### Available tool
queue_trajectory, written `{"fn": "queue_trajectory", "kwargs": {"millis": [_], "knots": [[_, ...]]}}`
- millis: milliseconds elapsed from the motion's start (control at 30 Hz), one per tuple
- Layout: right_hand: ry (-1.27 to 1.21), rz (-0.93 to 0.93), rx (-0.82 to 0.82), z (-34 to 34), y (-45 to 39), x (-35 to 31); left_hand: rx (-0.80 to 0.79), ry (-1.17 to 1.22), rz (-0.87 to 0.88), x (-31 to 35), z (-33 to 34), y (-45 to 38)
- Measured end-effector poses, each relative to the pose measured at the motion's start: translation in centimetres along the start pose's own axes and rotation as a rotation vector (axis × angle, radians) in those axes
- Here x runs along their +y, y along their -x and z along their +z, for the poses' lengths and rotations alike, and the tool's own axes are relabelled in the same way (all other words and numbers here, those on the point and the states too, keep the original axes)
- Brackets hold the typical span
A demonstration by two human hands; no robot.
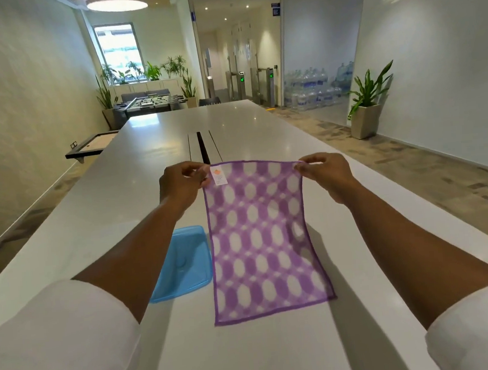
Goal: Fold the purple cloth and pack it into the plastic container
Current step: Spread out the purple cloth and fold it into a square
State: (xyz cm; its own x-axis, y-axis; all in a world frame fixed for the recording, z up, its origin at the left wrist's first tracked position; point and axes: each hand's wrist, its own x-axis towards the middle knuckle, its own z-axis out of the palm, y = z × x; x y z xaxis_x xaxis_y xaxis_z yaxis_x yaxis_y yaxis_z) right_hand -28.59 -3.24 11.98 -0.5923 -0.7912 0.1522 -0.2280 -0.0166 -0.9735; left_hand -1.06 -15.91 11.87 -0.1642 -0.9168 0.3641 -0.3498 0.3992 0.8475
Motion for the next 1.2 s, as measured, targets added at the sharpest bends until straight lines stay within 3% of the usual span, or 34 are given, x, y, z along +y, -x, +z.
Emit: {"fn": "queue_trajectory", "kwargs": {"millis": [267,400,600,733,1000,1200], "knots": [[0.097,0.277,-0.045,0.3,1.3,5.1,-0.415,0.338,-0.403,-4.4,-0.5,3.0],[0.196,0.36,-0.092,-0.1,3.0,6.2,-0.647,0.238,-0.581,-5.5,-1.4,4.3],[0.257,0.522,-0.233,-0.3,5.6,6.3,-0.801,0.159,-0.811,-6.0,-1.9,6.2],[0.239,0.578,-0.235,-0.5,6.7,6.7,-0.849,0.084,-0.839,-6.2,-2.1,7.3],[0.348,0.722,-0.307,-1.2,8.7,7.9,-0.898,0.156,-0.915,-6.9,-2.0,10.0],[0.296,0.761,-0.36,-1.3,9.9,9.1,-0.796,0.104,-0.922,-7.7,-1.1,11.9]]}}
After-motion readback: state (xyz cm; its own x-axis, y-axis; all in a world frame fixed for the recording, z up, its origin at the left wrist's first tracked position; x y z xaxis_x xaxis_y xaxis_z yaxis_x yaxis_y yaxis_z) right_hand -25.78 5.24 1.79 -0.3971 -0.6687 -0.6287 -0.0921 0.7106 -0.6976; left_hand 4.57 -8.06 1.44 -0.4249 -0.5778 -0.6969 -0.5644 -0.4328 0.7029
